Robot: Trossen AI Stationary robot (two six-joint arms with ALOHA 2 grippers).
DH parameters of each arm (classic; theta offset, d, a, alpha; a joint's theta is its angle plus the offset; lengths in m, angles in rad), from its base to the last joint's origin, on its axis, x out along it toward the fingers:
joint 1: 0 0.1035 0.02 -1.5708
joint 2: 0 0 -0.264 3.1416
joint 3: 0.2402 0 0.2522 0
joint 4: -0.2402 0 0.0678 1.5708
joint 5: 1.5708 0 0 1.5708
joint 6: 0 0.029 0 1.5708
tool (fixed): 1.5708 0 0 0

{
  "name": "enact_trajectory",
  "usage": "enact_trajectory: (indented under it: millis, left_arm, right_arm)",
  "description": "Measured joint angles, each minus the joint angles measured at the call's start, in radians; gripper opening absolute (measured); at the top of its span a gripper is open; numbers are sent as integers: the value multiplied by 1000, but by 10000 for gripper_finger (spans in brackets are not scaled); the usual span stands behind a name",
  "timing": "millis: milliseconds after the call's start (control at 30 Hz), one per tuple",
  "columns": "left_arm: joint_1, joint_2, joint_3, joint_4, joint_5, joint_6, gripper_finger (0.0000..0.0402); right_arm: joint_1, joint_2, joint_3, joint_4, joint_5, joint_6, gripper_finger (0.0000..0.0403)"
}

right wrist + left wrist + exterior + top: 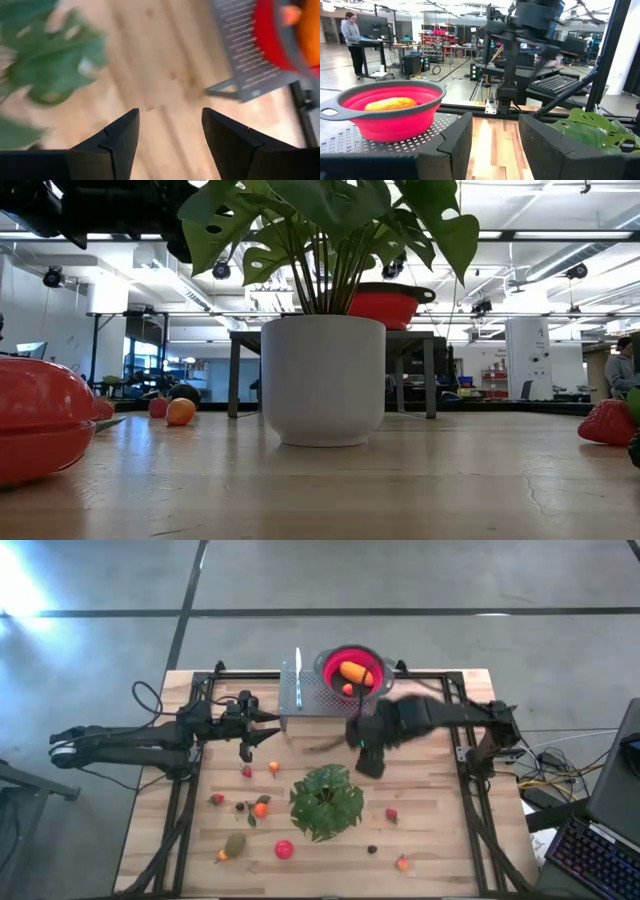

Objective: Pick & Place Fruit
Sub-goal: Put the red strawberry into the red strainer bowl on the shelf

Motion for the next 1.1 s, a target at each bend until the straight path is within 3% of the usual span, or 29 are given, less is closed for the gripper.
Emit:
enact_trajectory:
  millis: [300,633,900,1100]
  left_arm:
    - [0,0,0,-5,0,0,167]
    - [0,0,0,-8,0,-1,167]
    - [0,0,0,-8,0,-1,167]
    - [0,0,0,-8,0,-1,167]
  right_arm:
    - [226,-27,-129,1,-7,309,243]
    - [353,-138,-425,25,-27,745,270]
    - [368,-196,-642,252,-61,833,283]
    - [369,-189,-755,343,-97,859,272]
